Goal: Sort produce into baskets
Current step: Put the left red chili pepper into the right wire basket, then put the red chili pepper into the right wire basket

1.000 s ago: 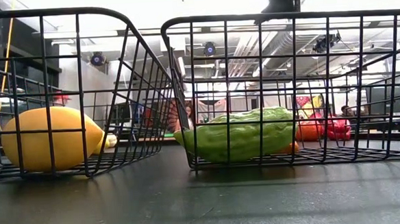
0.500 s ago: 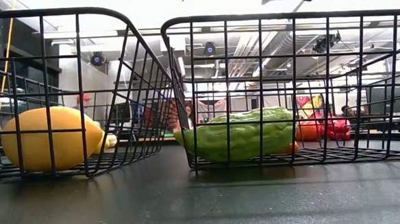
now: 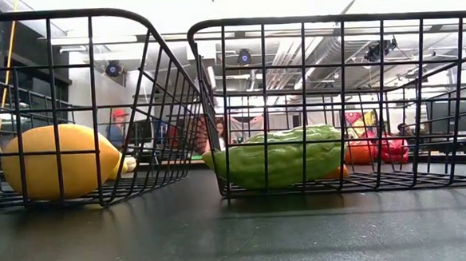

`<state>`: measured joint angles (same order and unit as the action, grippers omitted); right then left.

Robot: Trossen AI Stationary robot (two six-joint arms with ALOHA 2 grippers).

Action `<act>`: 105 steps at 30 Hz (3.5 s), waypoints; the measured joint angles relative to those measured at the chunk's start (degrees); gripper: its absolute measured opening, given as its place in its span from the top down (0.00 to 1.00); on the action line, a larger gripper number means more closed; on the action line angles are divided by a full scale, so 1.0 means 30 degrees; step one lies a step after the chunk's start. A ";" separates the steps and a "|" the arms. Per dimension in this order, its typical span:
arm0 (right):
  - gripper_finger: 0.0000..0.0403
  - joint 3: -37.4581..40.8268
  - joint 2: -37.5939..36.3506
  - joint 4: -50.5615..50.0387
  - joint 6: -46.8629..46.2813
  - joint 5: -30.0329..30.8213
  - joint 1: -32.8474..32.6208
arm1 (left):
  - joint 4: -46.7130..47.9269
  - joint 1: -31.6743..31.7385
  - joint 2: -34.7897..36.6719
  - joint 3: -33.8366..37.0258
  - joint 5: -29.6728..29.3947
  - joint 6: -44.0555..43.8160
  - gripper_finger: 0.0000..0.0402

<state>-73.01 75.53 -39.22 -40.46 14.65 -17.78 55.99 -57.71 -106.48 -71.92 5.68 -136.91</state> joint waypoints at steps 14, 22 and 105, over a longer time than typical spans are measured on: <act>0.14 0.0000 0.0007 -0.0088 0.0644 -0.0377 0.0000 | 0.0188 0.1650 -0.0706 0.0000 -0.0586 0.0889 0.40; 0.14 0.0000 0.0007 -0.0124 0.0749 -0.0377 0.0000 | -0.0163 0.1077 -0.0561 -0.0058 -0.0615 0.1779 0.72; 0.14 0.1281 -0.3301 -1.2848 -1.7594 -0.3457 -1.1196 | -1.5620 1.5145 1.1714 0.0641 -1.1027 3.3676 0.30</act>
<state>-69.17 65.62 -77.77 -93.24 4.28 -51.37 9.13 -12.27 -71.33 -70.00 -27.40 -35.88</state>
